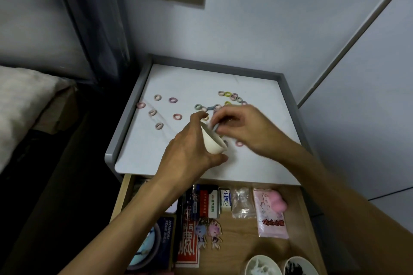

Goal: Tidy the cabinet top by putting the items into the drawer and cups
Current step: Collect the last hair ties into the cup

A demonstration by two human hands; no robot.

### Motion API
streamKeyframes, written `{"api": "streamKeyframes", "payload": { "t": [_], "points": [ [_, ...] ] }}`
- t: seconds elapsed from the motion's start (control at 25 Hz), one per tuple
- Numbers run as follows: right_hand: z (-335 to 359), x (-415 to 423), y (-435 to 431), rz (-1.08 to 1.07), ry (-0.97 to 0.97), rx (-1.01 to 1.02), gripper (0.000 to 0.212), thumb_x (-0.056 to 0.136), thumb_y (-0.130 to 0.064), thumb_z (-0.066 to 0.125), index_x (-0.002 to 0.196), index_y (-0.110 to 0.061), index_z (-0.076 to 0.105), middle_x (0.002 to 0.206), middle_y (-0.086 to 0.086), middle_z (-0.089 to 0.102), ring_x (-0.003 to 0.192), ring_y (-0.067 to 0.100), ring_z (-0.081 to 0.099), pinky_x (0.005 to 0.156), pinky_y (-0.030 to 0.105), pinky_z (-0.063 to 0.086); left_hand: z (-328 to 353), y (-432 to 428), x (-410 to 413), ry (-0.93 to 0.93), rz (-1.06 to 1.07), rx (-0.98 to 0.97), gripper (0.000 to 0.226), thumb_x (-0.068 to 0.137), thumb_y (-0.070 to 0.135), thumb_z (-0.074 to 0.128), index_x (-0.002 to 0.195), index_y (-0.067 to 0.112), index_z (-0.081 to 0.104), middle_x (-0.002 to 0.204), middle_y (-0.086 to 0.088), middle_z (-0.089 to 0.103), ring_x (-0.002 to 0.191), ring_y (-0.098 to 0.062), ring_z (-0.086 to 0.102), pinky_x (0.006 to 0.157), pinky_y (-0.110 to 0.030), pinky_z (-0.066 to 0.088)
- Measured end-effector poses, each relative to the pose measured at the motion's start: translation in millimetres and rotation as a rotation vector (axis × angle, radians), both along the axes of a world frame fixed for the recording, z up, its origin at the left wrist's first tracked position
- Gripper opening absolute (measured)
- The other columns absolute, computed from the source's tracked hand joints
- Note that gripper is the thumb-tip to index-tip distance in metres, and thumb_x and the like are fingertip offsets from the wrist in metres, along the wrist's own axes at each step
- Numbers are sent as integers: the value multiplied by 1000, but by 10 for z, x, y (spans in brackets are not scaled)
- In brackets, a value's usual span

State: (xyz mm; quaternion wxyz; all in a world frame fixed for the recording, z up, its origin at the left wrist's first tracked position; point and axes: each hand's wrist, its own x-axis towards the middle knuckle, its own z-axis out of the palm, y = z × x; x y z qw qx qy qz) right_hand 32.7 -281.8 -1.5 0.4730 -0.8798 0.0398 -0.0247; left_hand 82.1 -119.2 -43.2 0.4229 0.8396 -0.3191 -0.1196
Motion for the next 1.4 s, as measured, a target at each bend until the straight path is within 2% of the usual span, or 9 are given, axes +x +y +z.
{"api": "streamKeyframes", "payload": {
  "t": [0.12, 0.32, 0.44, 0.52, 0.64, 0.92, 1.16, 1.32, 1.4],
  "points": [
    [-33, -1, 84, 158, 66, -80, 29, 86, 9, 61, 109, -6, 70, 102, 2, 71, 96, 9, 67, 88, 30, 55, -12, -5, 8, -11, -1, -5, 96, 65, 40, 85, 141, 31, 26, 116, 12, 63, 96, -10, 62, 77, -26, 49],
    [-184, -17, -80, -163, -39, 163, 19, 84, 3, 67, 100, -7, 72, 96, -1, 73, 90, 6, 69, 75, 18, 54, 36, 38, 44, -14, 28, -7, 97, 66, 42, 85, 142, 33, 25, 114, 12, 54, 91, -7, 50, 72, -22, 40],
    [-411, 122, -446, -483, -47, -58, 18, 86, -17, 71, 103, -17, 71, 104, -3, 71, 94, 13, 66, 79, 23, 50, 91, 42, 70, -30, 36, -16, 95, 67, 44, 84, 141, 33, 26, 123, 6, 57, 92, -9, 47, 73, -24, 40],
    [-496, 322, -784, -607, 68, -244, 34, 84, -30, 73, 115, -19, 65, 118, 4, 62, 99, 15, 59, 79, 24, 43, 111, 54, 92, -30, 44, -28, 94, 67, 46, 83, 141, 33, 26, 126, 4, 57, 94, -11, 48, 75, -25, 41],
    [-597, 566, -1094, -551, 255, -365, 55, 77, -38, 79, 125, -21, 58, 128, 10, 52, 111, 23, 55, 83, 27, 41, 122, 69, 99, -23, 49, -28, 94, 67, 47, 82, 141, 33, 25, 127, 3, 58, 101, -16, 55, 76, -26, 43],
    [-727, 583, -970, -504, 148, -420, 11, 84, -12, 73, 95, -9, 72, 98, 9, 71, 83, 14, 60, 69, 15, 41, 149, 46, 154, -52, 40, -27, 94, 68, 44, 83, 142, 30, 25, 128, 1, 58, 105, -20, 59, 75, -25, 42],
    [-749, 549, -758, -420, 209, -622, 14, 88, -6, 60, 98, -9, 70, 105, 13, 69, 93, 25, 64, 81, 28, 51, 168, 54, 98, -41, 29, -28, 91, 69, 42, 82, 141, 30, 27, 124, 1, 58, 101, -20, 59, 76, -29, 47],
    [-451, 494, -695, -490, 144, -388, 11, 87, -6, 67, 96, -8, 71, 97, 11, 73, 76, 15, 65, 67, 13, 49, 164, 85, 84, -43, 24, -35, 92, 69, 43, 82, 141, 31, 26, 124, 1, 58, 98, -19, 59, 75, -30, 49],
    [-135, 460, -555, -434, 75, -166, 12, 86, -9, 70, 97, -6, 71, 94, 11, 74, 78, 20, 70, 73, 19, 55, 171, 99, 95, -42, 25, -40, 93, 69, 43, 82, 142, 31, 26, 124, 1, 58, 94, -16, 56, 73, -28, 46]
  ]
}}
